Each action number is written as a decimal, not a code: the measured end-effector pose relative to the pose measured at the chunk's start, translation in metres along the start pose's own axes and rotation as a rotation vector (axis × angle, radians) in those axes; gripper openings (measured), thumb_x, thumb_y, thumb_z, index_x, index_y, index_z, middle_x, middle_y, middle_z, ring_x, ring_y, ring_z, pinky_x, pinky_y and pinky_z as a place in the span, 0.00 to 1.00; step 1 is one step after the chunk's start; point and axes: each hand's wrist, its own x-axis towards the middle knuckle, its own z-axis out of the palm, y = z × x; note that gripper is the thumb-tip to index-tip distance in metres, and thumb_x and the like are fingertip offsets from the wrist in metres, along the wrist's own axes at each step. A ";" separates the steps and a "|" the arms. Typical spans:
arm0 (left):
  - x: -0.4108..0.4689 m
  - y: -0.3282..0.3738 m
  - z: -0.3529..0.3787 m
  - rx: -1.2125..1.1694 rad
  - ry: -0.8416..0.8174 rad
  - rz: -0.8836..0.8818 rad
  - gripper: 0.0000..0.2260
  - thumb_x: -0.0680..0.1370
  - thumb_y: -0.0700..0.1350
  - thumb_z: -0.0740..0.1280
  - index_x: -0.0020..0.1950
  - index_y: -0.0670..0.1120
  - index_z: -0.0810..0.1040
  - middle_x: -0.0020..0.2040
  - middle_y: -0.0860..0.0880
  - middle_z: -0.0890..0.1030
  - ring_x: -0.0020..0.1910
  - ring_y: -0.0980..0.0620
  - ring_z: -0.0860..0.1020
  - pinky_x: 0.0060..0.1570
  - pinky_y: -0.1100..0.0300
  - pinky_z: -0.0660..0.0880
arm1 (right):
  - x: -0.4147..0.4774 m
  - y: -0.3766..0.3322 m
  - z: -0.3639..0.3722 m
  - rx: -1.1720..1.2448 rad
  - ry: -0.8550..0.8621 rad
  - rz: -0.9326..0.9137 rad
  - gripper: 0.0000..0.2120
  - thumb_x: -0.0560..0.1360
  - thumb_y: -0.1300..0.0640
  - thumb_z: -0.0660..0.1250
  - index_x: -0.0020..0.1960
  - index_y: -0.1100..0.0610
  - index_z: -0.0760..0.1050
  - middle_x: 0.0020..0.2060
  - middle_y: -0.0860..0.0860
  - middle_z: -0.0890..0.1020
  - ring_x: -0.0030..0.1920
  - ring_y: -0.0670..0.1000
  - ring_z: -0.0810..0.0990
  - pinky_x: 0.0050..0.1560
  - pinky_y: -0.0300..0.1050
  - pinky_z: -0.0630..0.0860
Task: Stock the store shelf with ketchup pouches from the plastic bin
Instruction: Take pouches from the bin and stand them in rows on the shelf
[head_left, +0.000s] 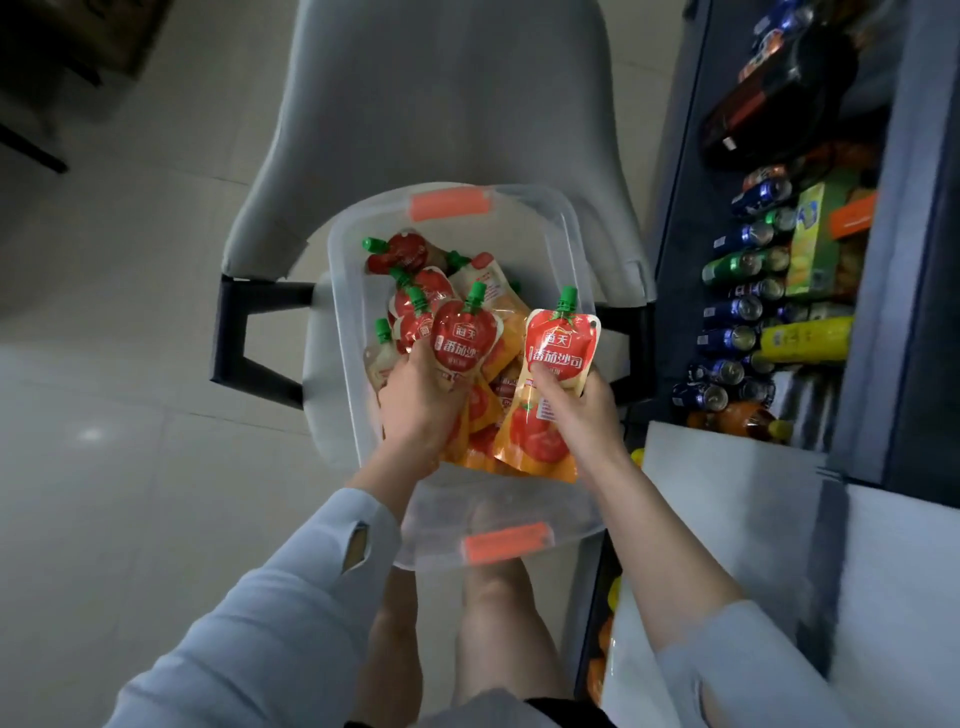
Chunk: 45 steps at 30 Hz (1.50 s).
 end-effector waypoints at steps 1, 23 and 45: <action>-0.005 0.000 -0.007 -0.041 -0.040 -0.012 0.26 0.69 0.61 0.71 0.62 0.51 0.70 0.55 0.48 0.81 0.53 0.45 0.80 0.51 0.49 0.78 | -0.009 -0.005 -0.005 0.062 -0.005 0.019 0.12 0.77 0.47 0.71 0.57 0.51 0.80 0.48 0.48 0.86 0.47 0.47 0.86 0.46 0.40 0.81; -0.188 0.169 -0.150 -0.571 -0.808 0.466 0.10 0.79 0.41 0.66 0.59 0.48 0.72 0.51 0.47 0.80 0.49 0.49 0.81 0.49 0.54 0.79 | -0.289 -0.062 -0.142 0.436 0.608 -0.266 0.14 0.76 0.48 0.72 0.59 0.51 0.78 0.51 0.49 0.86 0.51 0.49 0.86 0.55 0.54 0.82; -0.391 0.386 -0.069 -0.478 -1.034 1.001 0.14 0.78 0.45 0.67 0.62 0.46 0.71 0.57 0.44 0.81 0.53 0.44 0.82 0.54 0.43 0.79 | -0.463 -0.045 -0.407 0.509 1.239 -0.400 0.05 0.74 0.55 0.75 0.47 0.49 0.81 0.47 0.44 0.85 0.48 0.43 0.83 0.46 0.39 0.77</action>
